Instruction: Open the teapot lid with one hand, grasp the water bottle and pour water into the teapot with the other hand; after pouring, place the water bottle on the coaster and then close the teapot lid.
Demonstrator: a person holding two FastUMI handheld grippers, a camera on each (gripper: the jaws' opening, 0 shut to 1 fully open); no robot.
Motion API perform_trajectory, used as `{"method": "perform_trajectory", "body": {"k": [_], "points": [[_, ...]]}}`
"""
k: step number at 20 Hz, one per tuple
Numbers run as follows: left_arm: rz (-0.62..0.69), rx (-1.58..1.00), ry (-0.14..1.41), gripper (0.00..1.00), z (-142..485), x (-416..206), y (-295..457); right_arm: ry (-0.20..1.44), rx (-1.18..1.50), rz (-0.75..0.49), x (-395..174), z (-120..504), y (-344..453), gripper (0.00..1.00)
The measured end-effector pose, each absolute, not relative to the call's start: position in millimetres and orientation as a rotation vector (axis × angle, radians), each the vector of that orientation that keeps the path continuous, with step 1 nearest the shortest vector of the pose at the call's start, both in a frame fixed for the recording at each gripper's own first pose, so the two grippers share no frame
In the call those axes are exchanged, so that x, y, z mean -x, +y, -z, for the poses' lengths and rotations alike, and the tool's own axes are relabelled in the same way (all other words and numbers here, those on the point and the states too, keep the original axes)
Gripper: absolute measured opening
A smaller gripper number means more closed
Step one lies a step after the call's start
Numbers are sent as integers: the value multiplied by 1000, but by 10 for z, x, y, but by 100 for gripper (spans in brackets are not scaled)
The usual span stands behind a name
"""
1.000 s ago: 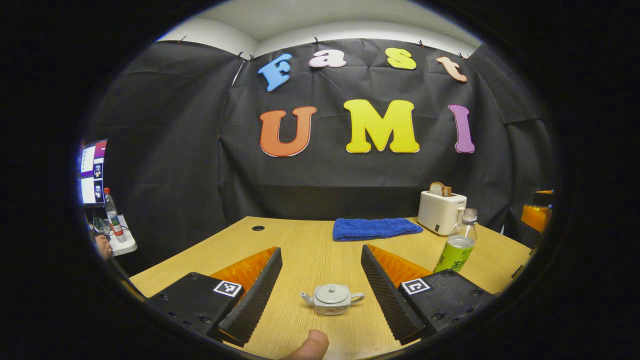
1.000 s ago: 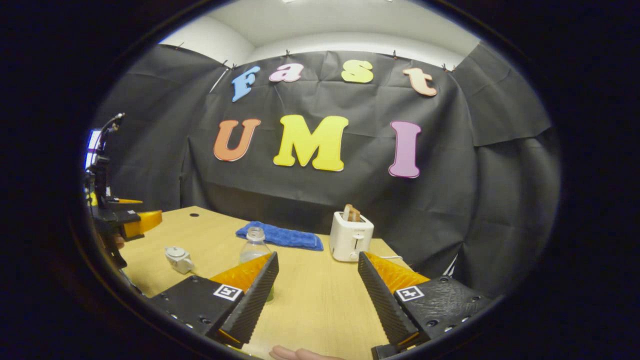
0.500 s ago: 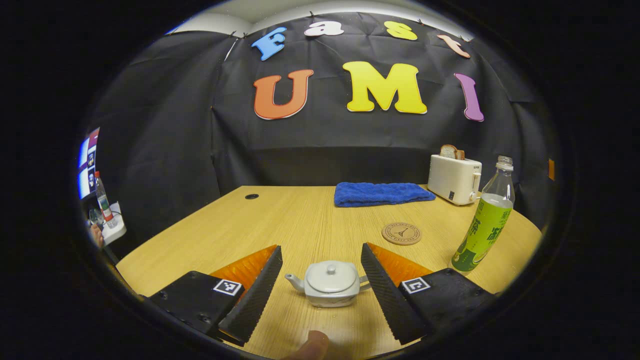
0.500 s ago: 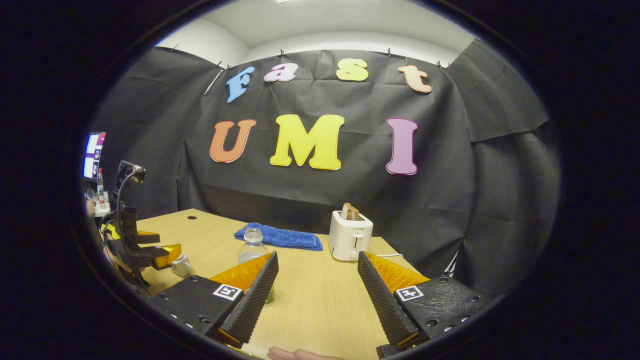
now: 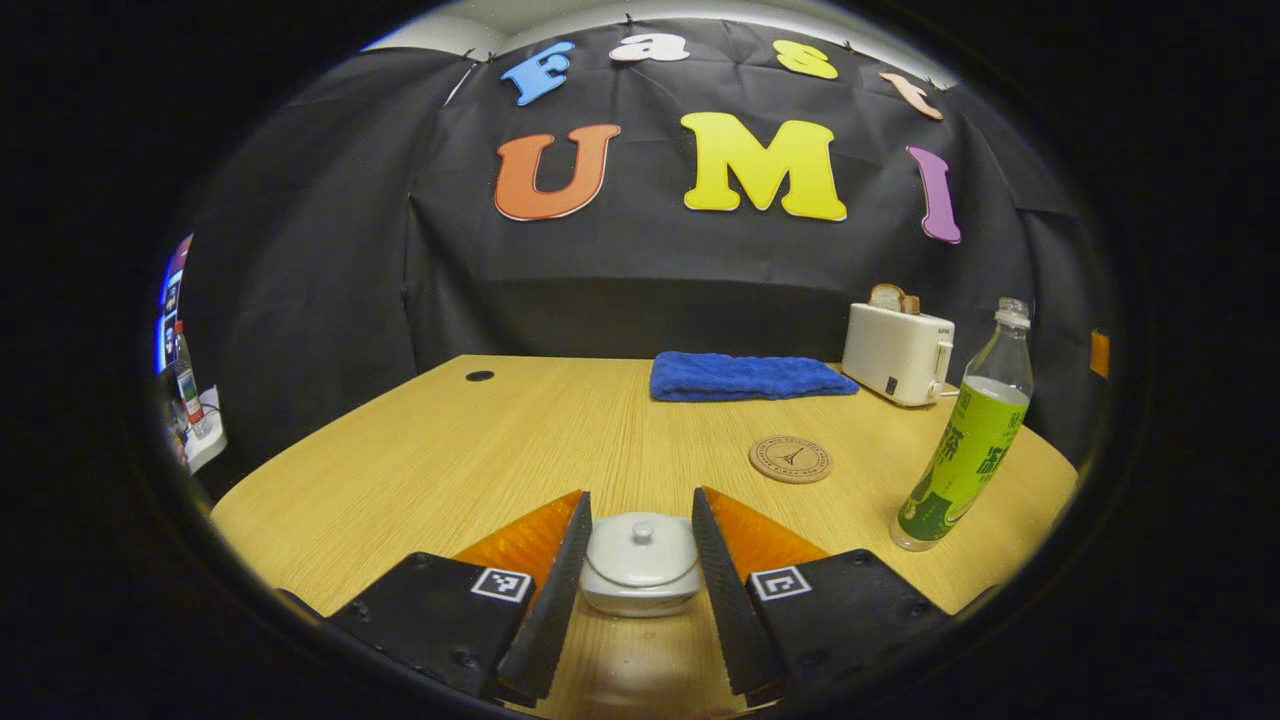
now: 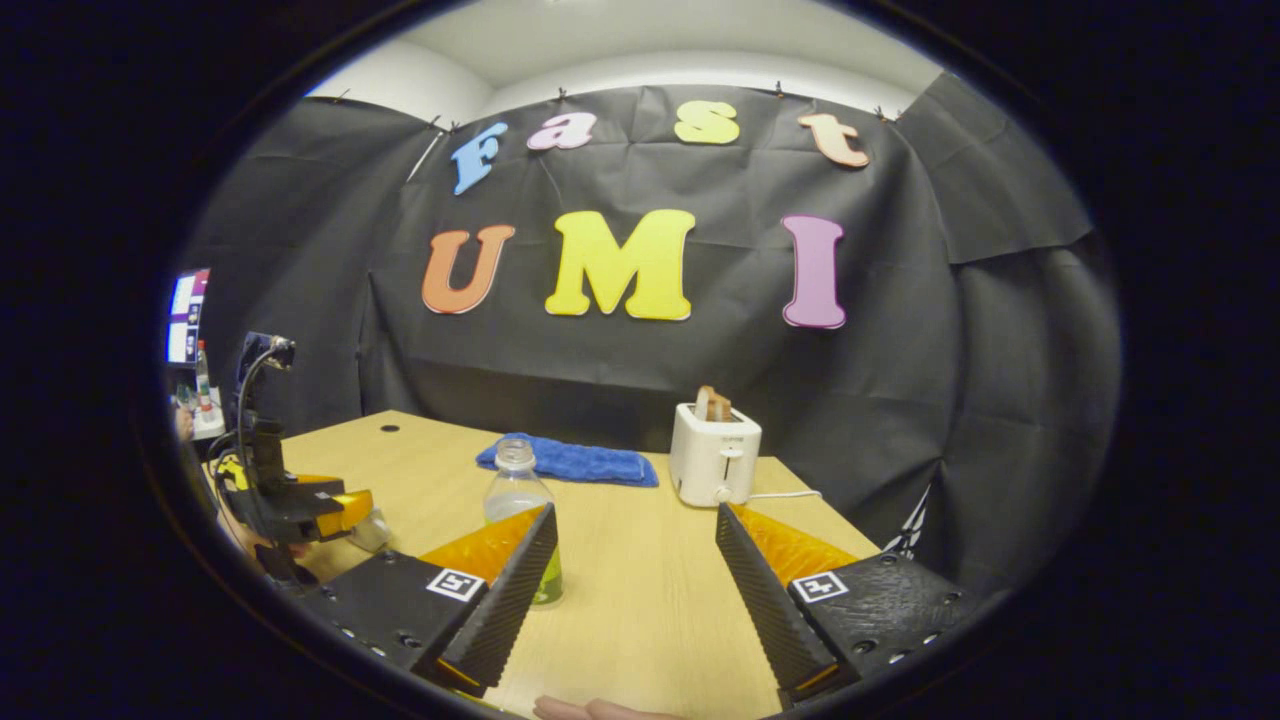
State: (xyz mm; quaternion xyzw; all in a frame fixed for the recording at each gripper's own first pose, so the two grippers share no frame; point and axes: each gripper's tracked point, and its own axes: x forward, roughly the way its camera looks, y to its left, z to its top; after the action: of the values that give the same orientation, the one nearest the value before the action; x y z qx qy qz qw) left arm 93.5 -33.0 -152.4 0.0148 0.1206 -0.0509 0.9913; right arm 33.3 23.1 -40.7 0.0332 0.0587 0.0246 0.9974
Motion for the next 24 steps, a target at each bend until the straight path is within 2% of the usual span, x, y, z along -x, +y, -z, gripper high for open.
{"method": "perform_trajectory", "body": {"k": [3, 4, 5, 6, 8, 12, 14, 24], "points": [[104, -49, 215, 56, 1506, -963, -330, 118, -59, -58, -344, 430, 283, 98], [104, -57, 213, 48, 1502, -967, -318, 119, -59, -59, -353, 435, 295, 98], [100, -62, 209, 44, 1508, -973, -303, 123, -58, -61, -362, 453, 300, 98], [96, -65, 205, 34, 1497, -981, -301, 127, -56, -62, -366, 466, 313, 96], [100, -71, 200, 24, 1481, -980, -328, 138, -54, -59, -391, 504, 310, 96], [99, -100, 200, 12, 1486, -955, -347, 146, -58, -83, -428, 547, 391, 95], [98, -106, 194, 7, 1477, -952, -325, 140, -48, -102, -428, 554, 456, 96], [107, -59, 152, 6, 1115, -789, -270, 168, -58, -176, -526, 778, 805, 98]]}}
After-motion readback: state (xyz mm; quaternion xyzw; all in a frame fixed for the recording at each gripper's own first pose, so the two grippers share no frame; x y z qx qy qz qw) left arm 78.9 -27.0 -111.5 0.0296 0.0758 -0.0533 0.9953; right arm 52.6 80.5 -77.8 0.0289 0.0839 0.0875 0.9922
